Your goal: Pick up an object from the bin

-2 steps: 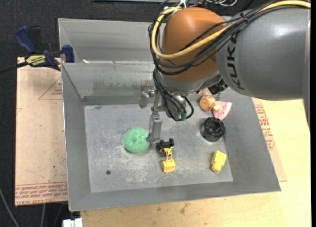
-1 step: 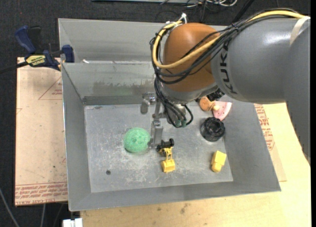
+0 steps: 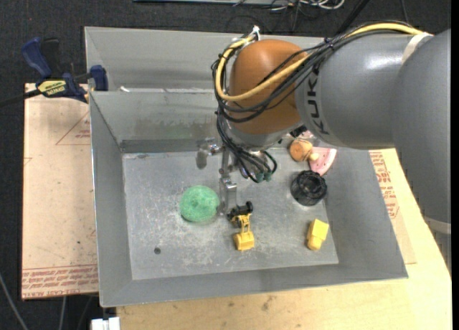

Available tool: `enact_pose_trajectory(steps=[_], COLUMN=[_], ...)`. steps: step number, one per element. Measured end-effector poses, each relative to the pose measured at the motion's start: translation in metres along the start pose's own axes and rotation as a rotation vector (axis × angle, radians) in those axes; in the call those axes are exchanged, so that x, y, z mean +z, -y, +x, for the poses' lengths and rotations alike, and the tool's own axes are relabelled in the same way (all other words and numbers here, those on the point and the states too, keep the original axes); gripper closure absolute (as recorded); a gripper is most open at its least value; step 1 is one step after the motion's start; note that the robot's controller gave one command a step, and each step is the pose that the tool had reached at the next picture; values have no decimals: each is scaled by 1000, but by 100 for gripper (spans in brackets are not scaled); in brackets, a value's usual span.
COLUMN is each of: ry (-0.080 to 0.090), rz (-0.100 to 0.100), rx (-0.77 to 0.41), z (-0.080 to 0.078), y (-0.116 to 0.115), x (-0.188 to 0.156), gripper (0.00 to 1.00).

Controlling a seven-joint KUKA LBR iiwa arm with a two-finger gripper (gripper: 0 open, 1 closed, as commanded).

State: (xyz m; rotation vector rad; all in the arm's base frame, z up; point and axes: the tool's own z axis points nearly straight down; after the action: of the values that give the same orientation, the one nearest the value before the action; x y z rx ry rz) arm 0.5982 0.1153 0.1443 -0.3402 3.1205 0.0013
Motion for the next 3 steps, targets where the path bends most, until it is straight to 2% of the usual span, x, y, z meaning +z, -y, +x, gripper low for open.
enact_pose_trajectory(steps=[1,2,3], ry=[4,-8,-1], rz=[0,-1,-2], rx=[-107,-182,-255], z=[8,-1,24], y=[24,27,21], x=[60,86,74], gripper=[0,0,100])
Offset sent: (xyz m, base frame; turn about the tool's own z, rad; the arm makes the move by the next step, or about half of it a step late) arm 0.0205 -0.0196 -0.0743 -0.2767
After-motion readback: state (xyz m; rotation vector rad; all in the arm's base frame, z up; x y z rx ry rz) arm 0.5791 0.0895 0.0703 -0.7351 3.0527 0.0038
